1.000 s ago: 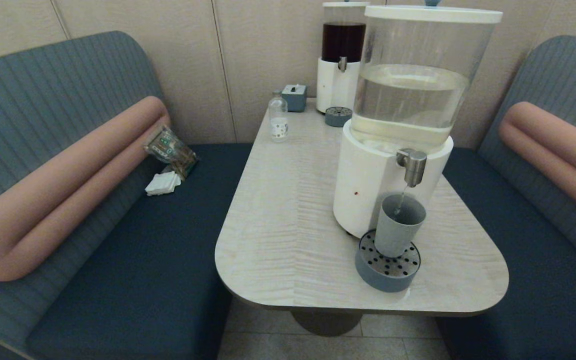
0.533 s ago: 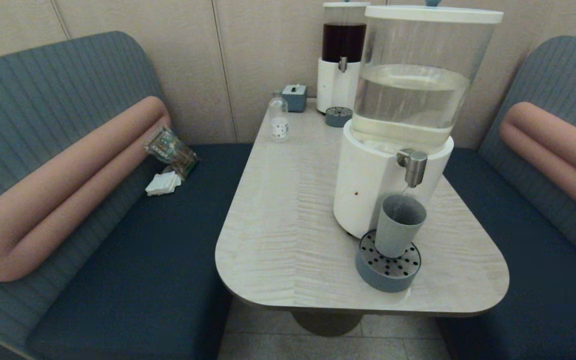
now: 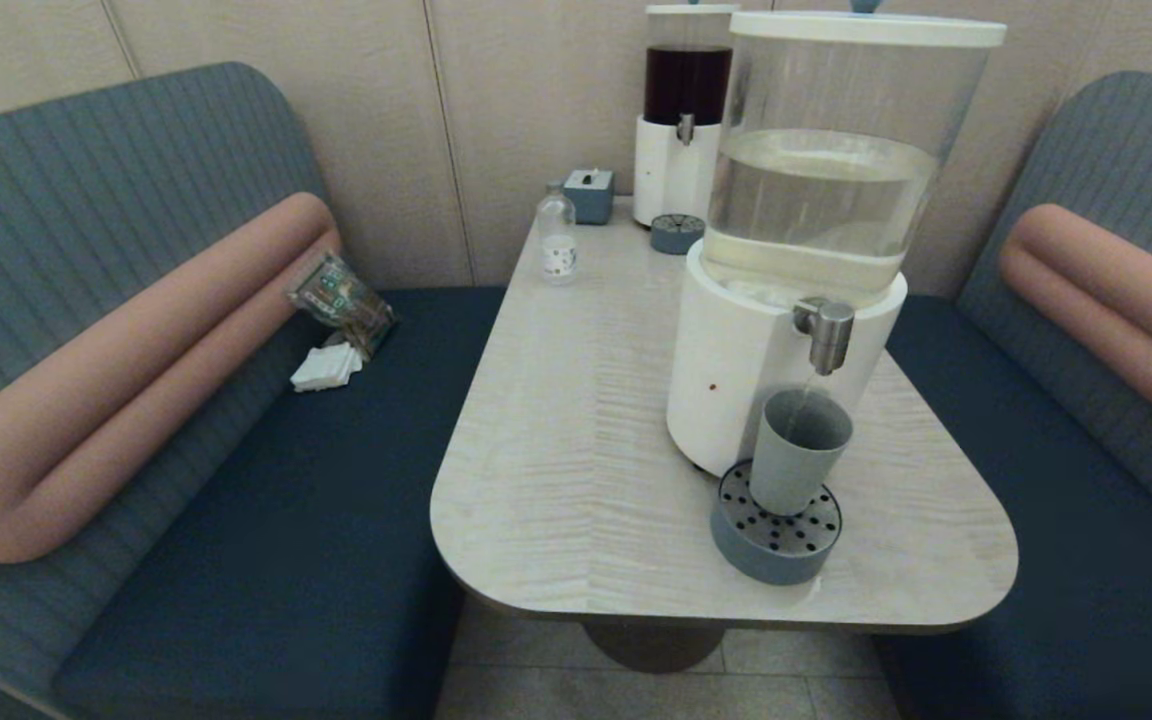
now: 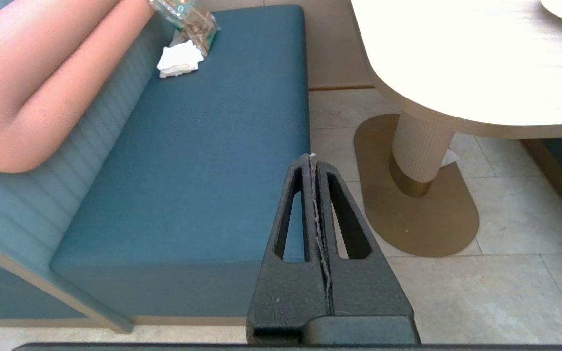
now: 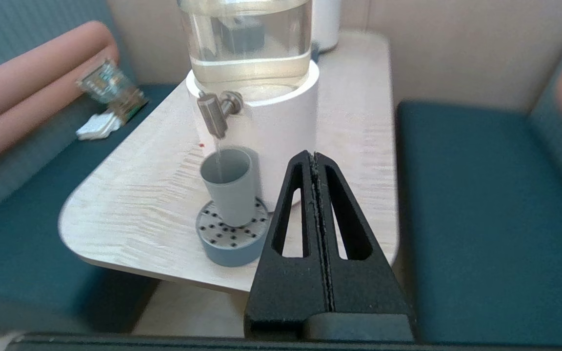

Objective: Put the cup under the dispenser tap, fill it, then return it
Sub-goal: Turn off the faucet

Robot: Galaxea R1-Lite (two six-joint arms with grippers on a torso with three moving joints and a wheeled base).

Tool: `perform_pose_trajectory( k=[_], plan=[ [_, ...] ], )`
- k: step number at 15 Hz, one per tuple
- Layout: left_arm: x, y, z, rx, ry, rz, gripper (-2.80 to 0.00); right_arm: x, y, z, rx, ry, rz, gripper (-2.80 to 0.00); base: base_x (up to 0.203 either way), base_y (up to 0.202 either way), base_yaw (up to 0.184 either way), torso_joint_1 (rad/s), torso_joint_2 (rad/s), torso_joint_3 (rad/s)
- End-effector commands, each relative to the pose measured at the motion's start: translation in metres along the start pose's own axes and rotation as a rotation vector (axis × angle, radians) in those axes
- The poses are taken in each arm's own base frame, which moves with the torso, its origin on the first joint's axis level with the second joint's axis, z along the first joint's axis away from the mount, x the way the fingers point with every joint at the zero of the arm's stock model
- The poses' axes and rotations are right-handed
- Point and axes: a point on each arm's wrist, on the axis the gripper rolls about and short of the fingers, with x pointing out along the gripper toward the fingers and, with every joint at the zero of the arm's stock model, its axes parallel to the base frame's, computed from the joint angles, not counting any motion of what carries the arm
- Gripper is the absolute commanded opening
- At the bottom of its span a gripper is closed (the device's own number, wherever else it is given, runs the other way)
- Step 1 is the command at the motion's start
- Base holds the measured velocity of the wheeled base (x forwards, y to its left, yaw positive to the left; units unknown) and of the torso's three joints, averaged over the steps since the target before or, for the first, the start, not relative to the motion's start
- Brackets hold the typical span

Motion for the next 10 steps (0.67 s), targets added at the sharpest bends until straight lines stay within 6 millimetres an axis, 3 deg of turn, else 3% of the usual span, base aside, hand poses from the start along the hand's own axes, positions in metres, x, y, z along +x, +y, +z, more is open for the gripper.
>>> perform_pose_trajectory(
  k=[1, 5, 10],
  plan=[
    [0.0, 0.0, 0.0, 0.0, -0.003, 0.0, -2.8, 0.056, -0.006, 0.013, 0.027, 0.134, -0.003, -2.8, 0.0, 0.0, 0.0, 0.0, 0.0, 0.0],
    [0.0, 0.0, 0.0, 0.002, -0.002, 0.001, -2.8, 0.13, -0.011, 0.03, 0.056, 0.297, 0.011, -2.8, 0.0, 0.0, 0.0, 0.0, 0.0, 0.0],
    [0.0, 0.0, 0.0, 0.0, -0.002, 0.001, -2.8, 0.182, 0.006, 0.036, 0.047, 0.564, 0.041, -2.8, 0.0, 0.0, 0.0, 0.0, 0.0, 0.0]
  ],
)
